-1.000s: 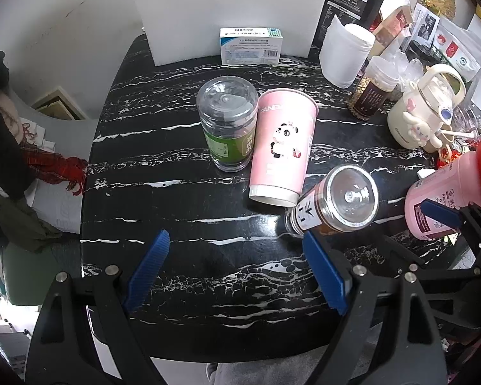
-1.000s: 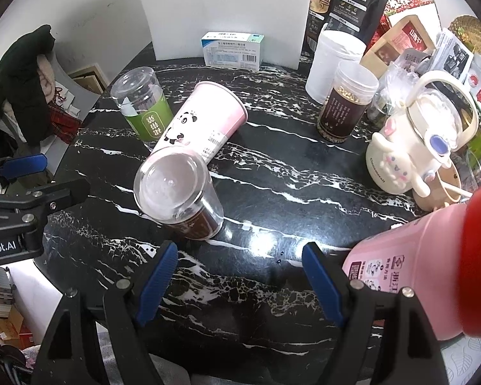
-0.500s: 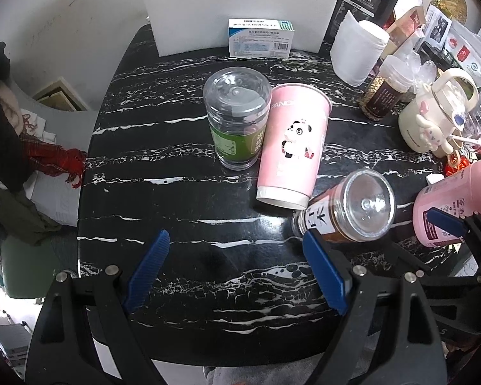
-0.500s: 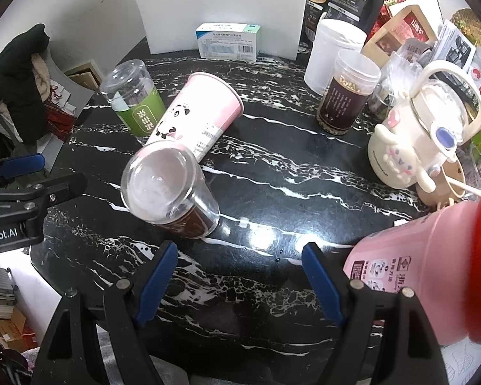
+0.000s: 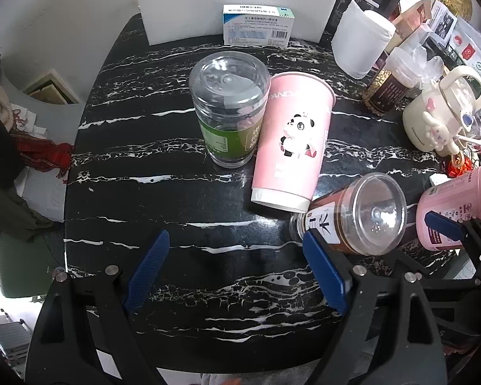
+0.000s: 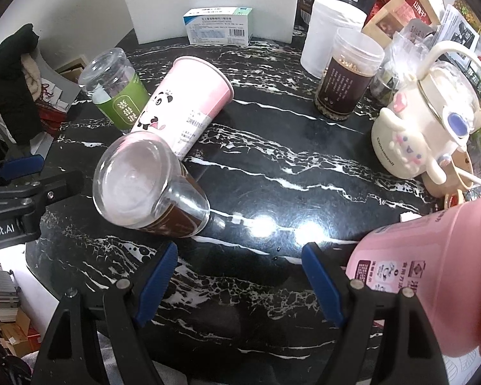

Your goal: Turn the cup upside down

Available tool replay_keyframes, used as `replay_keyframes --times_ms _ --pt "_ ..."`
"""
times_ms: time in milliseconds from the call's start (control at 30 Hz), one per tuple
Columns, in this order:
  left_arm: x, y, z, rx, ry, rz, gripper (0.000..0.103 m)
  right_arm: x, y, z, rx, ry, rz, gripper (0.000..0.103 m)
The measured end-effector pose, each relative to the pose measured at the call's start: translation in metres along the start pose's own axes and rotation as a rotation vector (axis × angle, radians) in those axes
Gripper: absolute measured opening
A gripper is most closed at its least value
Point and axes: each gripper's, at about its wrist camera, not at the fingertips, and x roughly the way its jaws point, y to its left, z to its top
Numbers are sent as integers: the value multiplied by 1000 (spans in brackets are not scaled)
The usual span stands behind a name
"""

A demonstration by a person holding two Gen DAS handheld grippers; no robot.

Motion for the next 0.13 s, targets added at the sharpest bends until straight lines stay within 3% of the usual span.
replay_keyframes --times_ms 133 --pt "4 -3 1 6 8 4 85 3 -1 1 5 6 -1 80"
